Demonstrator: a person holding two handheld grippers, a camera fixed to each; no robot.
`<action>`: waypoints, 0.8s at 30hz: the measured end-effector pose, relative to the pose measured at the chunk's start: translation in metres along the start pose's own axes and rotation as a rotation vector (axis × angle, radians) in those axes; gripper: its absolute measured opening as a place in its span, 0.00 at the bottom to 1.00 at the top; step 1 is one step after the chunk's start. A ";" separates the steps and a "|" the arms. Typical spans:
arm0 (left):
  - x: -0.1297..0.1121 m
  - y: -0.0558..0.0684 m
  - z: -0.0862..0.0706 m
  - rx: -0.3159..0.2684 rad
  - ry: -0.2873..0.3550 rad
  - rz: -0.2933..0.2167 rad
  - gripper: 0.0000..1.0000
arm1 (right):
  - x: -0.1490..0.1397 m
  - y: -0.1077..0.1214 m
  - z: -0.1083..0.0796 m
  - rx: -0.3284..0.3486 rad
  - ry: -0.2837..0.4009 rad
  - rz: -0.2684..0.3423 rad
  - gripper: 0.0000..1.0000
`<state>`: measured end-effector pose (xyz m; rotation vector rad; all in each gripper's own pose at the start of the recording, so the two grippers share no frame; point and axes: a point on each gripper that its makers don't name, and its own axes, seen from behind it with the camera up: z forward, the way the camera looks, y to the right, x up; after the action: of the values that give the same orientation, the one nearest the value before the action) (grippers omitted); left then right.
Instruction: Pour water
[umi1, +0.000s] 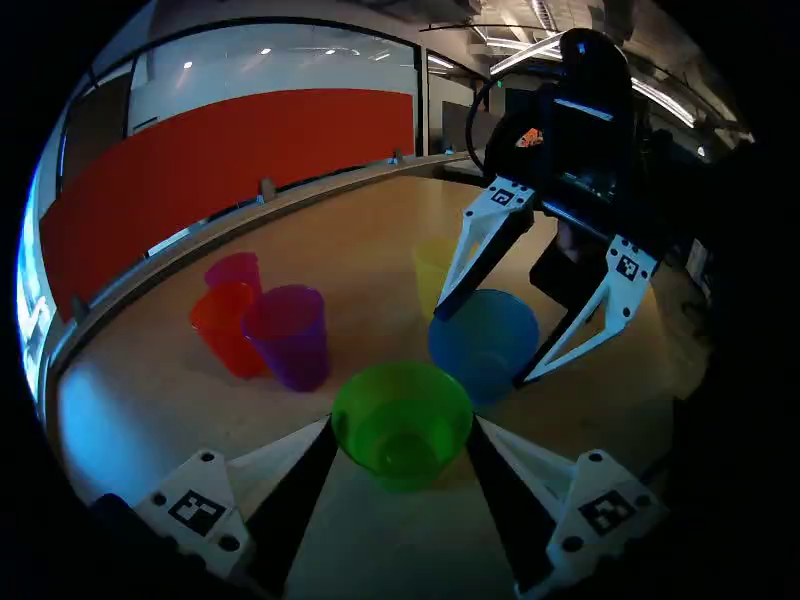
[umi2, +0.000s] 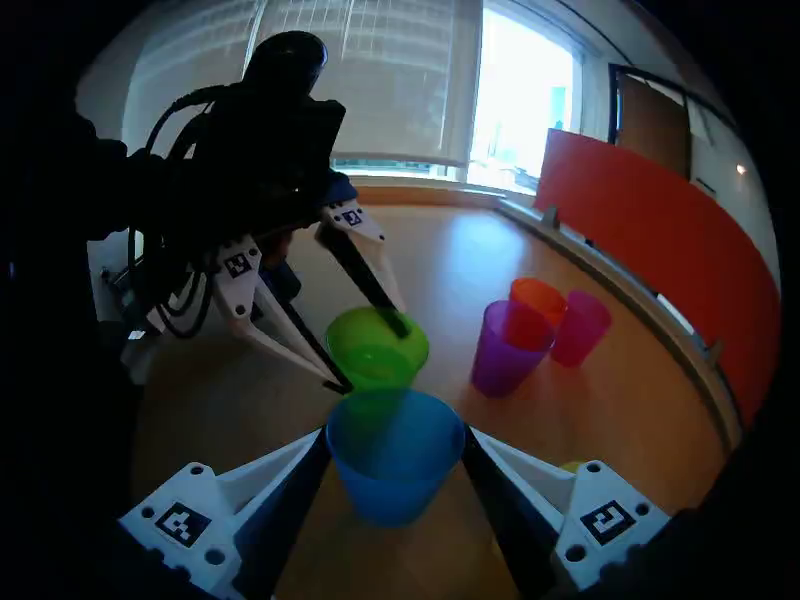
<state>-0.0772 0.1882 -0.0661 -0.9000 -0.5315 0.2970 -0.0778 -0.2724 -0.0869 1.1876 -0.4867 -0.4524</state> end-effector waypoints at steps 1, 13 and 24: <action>-0.001 0.000 0.000 0.000 -0.001 0.000 0.86 | 0.000 0.000 0.001 0.001 0.001 0.001 0.94; -0.002 0.000 -0.001 0.003 -0.006 0.002 0.87 | -0.006 -0.003 -0.002 0.004 0.006 0.010 0.94; -0.003 0.001 -0.001 0.006 -0.016 0.010 0.87 | -0.015 0.000 -0.010 -0.015 -0.018 -0.004 0.95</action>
<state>-0.0790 0.1869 -0.0685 -0.8955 -0.5404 0.3152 -0.0847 -0.2561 -0.0914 1.1712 -0.4958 -0.4697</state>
